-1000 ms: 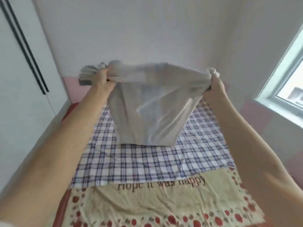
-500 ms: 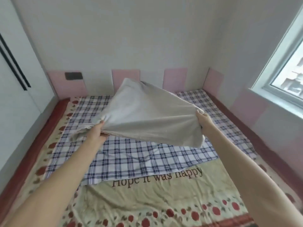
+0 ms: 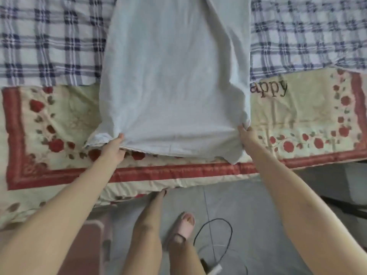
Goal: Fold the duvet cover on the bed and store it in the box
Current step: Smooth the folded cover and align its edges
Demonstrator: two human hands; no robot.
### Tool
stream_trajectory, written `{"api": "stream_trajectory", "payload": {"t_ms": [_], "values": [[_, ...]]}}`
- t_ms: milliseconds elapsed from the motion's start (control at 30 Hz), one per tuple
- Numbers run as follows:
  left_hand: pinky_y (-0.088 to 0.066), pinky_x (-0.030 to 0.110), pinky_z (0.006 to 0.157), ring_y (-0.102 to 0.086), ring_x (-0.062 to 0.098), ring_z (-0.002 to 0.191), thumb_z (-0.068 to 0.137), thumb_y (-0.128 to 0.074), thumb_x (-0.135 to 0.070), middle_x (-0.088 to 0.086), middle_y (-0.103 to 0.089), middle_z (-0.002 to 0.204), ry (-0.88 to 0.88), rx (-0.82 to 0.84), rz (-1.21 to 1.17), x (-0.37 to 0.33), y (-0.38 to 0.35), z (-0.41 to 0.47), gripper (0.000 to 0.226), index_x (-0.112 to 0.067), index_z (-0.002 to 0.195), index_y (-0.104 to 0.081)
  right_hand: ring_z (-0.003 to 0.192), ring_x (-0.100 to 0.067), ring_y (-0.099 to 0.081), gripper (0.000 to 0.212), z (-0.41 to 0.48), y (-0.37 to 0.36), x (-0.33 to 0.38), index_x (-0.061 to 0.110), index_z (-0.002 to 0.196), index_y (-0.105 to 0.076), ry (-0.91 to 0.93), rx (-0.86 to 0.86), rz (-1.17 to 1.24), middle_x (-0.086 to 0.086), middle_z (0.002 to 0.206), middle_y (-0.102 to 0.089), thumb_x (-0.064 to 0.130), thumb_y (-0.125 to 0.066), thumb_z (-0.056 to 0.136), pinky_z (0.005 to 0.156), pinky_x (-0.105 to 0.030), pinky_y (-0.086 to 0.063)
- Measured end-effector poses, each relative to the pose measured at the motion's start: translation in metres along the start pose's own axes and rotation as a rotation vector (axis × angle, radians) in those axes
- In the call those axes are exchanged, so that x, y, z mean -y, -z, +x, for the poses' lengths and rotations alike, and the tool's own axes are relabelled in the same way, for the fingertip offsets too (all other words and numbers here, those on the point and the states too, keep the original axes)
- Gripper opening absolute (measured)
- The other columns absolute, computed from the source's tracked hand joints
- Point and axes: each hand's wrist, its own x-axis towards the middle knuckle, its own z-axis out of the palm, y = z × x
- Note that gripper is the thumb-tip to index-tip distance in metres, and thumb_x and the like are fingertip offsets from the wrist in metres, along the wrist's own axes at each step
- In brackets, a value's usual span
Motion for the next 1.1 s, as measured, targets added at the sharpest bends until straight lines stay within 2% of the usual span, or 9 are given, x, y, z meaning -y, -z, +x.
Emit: {"api": "stream_trajectory", "payload": {"t_ms": [133, 233, 367, 433, 567, 800, 933, 1033, 1100], "values": [[-0.049, 0.026, 0.089, -0.064, 0.008, 0.065, 0.094, -0.052, -0.005, -0.005, -0.071, 0.071, 0.003, -0.034, 0.003, 0.026, 0.022, 0.048, 0.012, -0.015, 0.090, -0.058, 0.094, -0.023, -0.056, 0.038, 0.009, -0.026, -0.066, 0.009, 0.117, -0.054, -0.100, -0.030, 0.025, -0.003, 0.102, -0.057, 0.038, -0.056, 0.091, 0.077, -0.033, -0.051], [-0.053, 0.030, 0.081, -0.067, 0.017, 0.081, 0.089, -0.057, -0.010, 0.003, -0.069, 0.099, -0.003, -0.019, -0.047, 0.028, 0.038, 0.064, 0.011, -0.015, 0.097, -0.061, 0.082, -0.014, -0.059, 0.028, 0.002, -0.037, -0.085, 0.012, 0.101, -0.056, -0.056, -0.080, 0.073, 0.000, 0.094, -0.061, 0.038, -0.060, 0.089, 0.063, -0.023, -0.047], [-0.055, 0.038, 0.080, -0.066, 0.030, 0.097, 0.096, -0.046, -0.026, 0.012, -0.068, 0.105, -0.067, 0.105, -0.241, 0.015, 0.037, 0.064, 0.024, -0.012, 0.095, -0.065, 0.084, -0.016, -0.061, 0.017, -0.007, -0.040, -0.091, 0.012, 0.093, -0.055, 0.052, -0.119, 0.061, 0.004, 0.084, -0.060, 0.029, -0.057, 0.091, 0.069, -0.026, -0.049], [-0.056, 0.034, 0.078, -0.062, 0.026, 0.109, 0.098, -0.045, -0.021, 0.010, -0.066, 0.115, -0.121, -0.003, -0.232, 0.014, 0.033, 0.062, 0.022, -0.011, 0.109, -0.062, 0.079, -0.020, -0.057, 0.011, -0.009, -0.038, -0.090, 0.013, 0.086, -0.051, 0.111, -0.137, -0.014, 0.003, 0.079, -0.056, 0.023, -0.054, 0.092, 0.063, -0.024, -0.046], [-0.040, 0.011, 0.052, -0.056, 0.015, 0.093, 0.092, -0.054, -0.015, -0.004, -0.057, 0.101, -0.285, -0.571, 0.089, 0.028, 0.037, 0.042, 0.028, -0.008, 0.119, -0.055, 0.075, -0.023, -0.051, 0.019, -0.014, -0.026, -0.100, 0.010, 0.088, -0.045, 0.137, -0.196, -0.164, 0.004, 0.074, -0.050, 0.027, -0.051, 0.093, 0.055, -0.029, -0.037], [-0.049, 0.034, 0.087, -0.059, 0.021, 0.098, 0.090, -0.056, -0.022, 0.003, -0.060, 0.118, -0.253, -0.592, 0.152, 0.047, 0.064, 0.045, 0.042, -0.009, 0.130, -0.049, 0.094, -0.036, -0.057, 0.033, -0.022, -0.025, -0.114, 0.002, 0.104, -0.046, 0.087, -0.230, -0.424, -0.017, 0.099, -0.059, 0.034, -0.040, 0.100, 0.073, -0.040, -0.038], [-0.047, 0.033, 0.095, -0.056, 0.024, 0.115, 0.091, -0.056, -0.018, 0.008, -0.054, 0.131, -0.149, -0.778, 0.345, 0.045, 0.082, 0.049, 0.049, -0.004, 0.135, -0.042, 0.113, -0.039, -0.050, 0.036, -0.022, -0.035, -0.103, 0.005, 0.127, -0.036, -0.050, -0.281, -0.641, -0.022, 0.123, -0.053, 0.006, -0.048, 0.092, 0.085, -0.043, -0.037], [-0.031, 0.040, 0.110, -0.036, 0.032, 0.133, 0.094, -0.049, -0.023, 0.016, -0.033, 0.147, -0.247, -1.016, 0.528, 0.024, 0.092, 0.072, 0.058, -0.007, 0.145, -0.024, 0.128, -0.033, -0.031, 0.083, -0.016, -0.060, -0.078, 0.012, 0.140, -0.021, 0.147, -0.361, -0.730, -0.017, 0.141, -0.029, -0.009, -0.056, 0.068, 0.108, -0.042, -0.023], [-0.034, 0.048, 0.106, -0.044, 0.032, 0.125, 0.082, -0.056, -0.030, 0.014, -0.041, 0.140, -0.396, -0.871, 0.708, -0.002, 0.077, 0.076, 0.066, -0.010, 0.140, -0.032, 0.133, -0.029, -0.026, 0.084, -0.015, -0.087, -0.053, 0.015, 0.141, -0.022, 0.367, -0.318, -0.675, -0.013, 0.144, -0.025, -0.008, -0.053, 0.066, 0.112, -0.040, -0.016]]}}
